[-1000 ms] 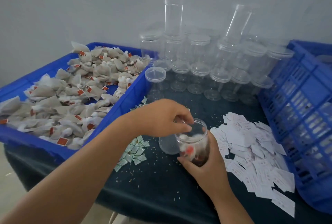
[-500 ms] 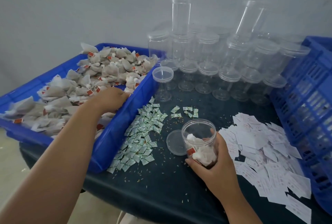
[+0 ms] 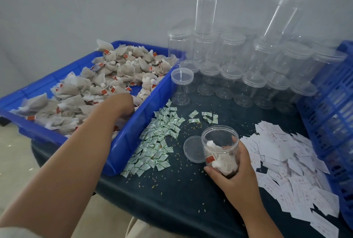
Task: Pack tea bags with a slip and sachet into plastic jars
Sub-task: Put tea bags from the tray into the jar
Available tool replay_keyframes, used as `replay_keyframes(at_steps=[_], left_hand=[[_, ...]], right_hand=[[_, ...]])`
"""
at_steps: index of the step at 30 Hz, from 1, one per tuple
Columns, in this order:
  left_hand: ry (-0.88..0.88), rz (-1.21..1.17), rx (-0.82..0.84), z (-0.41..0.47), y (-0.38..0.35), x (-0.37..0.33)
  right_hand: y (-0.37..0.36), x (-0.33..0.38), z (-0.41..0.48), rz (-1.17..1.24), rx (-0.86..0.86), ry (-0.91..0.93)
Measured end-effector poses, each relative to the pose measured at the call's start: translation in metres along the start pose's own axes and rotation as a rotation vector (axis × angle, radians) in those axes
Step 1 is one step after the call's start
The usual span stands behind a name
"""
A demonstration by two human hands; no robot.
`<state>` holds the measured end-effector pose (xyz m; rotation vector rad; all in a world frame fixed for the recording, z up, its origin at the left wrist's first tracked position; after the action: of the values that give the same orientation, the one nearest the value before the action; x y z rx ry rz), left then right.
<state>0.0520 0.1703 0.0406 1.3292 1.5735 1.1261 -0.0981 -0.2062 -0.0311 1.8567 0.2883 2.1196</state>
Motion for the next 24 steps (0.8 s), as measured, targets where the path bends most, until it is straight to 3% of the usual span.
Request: replay_keyframes(at_steps=[4, 6, 10, 12, 16, 21, 24], left_hand=[[0.043, -0.039, -0.119, 0.002, 0.011, 0.008], [0.01, -0.183, -0.245, 0.007, 0.02, 0.012], [-0.076, -1.012, -0.385, -0.001, 0.031, 0.008], [-0.094, -1.224, -0.477, -0.012, 0.041, 0.007], [-0.267, -1.133, -0.552, -0.044, 0.072, -0.016], [-0.614, -0.838, -0.359, -0.101, 0.09, -0.11], [-0.769, -0.803, -0.234, -0.126, 0.075, -0.158]], right_hand=[[0.001, 0.001, 0.0, 0.002, -0.007, 0.007], [0.001, 0.001, 0.0, 0.009, -0.009, 0.007], [0.002, 0.001, 0.0, 0.01, -0.008, 0.002], [0.002, 0.002, 0.001, 0.012, -0.007, 0.002], [0.0, 0.002, 0.002, 0.023, -0.004, 0.004], [0.001, 0.0, 0.004, 0.032, 0.004, -0.002], [0.0, -0.001, 0.003, 0.042, 0.008, 0.002]])
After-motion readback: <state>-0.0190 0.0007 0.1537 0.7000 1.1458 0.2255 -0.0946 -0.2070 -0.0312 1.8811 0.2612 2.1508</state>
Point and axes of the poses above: each hand's wrist, its own z-axis towards the middle knuckle, its own y-axis out of the back of the hand, x = y × z, the point moved 8 cm from there along z, towards the middle knuckle, and after that the axes turned 6 degrees about -y, right-handed, at the moved point
